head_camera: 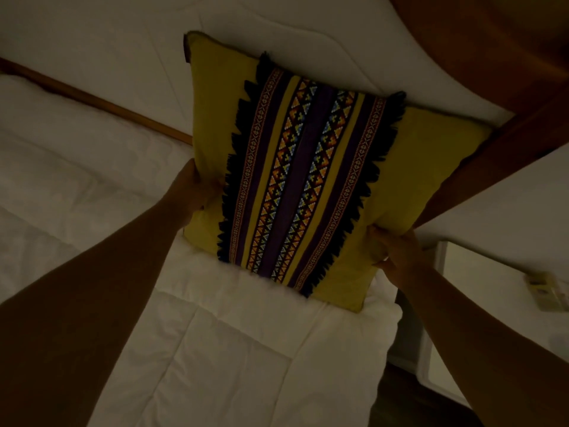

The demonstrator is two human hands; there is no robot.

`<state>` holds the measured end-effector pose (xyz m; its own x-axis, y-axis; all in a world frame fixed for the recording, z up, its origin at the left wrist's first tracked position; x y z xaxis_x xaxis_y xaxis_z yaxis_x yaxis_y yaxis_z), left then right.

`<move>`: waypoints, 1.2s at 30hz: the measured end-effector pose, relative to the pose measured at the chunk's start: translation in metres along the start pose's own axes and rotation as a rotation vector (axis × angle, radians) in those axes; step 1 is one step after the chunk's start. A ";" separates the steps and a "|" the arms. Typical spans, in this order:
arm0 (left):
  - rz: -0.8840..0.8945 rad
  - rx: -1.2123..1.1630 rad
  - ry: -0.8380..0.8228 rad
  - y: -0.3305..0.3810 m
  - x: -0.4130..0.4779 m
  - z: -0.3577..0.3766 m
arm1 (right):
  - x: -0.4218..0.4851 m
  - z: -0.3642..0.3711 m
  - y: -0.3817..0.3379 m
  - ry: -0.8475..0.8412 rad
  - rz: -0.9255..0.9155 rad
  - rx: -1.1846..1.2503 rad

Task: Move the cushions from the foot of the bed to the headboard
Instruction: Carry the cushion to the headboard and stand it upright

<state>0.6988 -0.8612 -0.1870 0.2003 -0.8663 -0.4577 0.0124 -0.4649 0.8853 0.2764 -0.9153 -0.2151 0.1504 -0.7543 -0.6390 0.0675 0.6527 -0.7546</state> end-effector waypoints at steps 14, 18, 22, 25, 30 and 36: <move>0.142 -0.046 0.072 0.028 -0.007 0.005 | -0.002 0.001 -0.021 -0.130 -0.132 0.007; 0.147 -0.027 0.035 0.027 0.004 0.005 | 0.004 -0.002 -0.022 -0.096 -0.116 0.002; -0.029 0.068 0.066 -0.003 0.012 0.013 | 0.008 -0.007 -0.009 -0.031 -0.082 -0.017; -0.051 0.113 0.105 -0.007 0.019 0.012 | 0.018 -0.011 -0.007 -0.030 -0.072 -0.025; -0.068 0.163 0.102 -0.004 0.020 0.007 | 0.023 -0.013 -0.008 -0.025 -0.097 -0.127; -0.037 0.395 0.181 -0.005 -0.023 0.004 | -0.004 -0.018 0.015 0.140 0.014 -0.249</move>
<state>0.6906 -0.8398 -0.1810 0.3753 -0.8180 -0.4359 -0.3462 -0.5600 0.7527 0.2593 -0.9036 -0.2263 0.0103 -0.7588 -0.6512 -0.1810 0.6391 -0.7475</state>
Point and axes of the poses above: each hand's wrist, its own x-axis towards the middle knuckle, its own z-axis out of the palm, y = z × x, the point moved 7 cm from there along x, towards the middle knuckle, and after that the axes turned 13 degrees about -y, right-handed, at the moved point
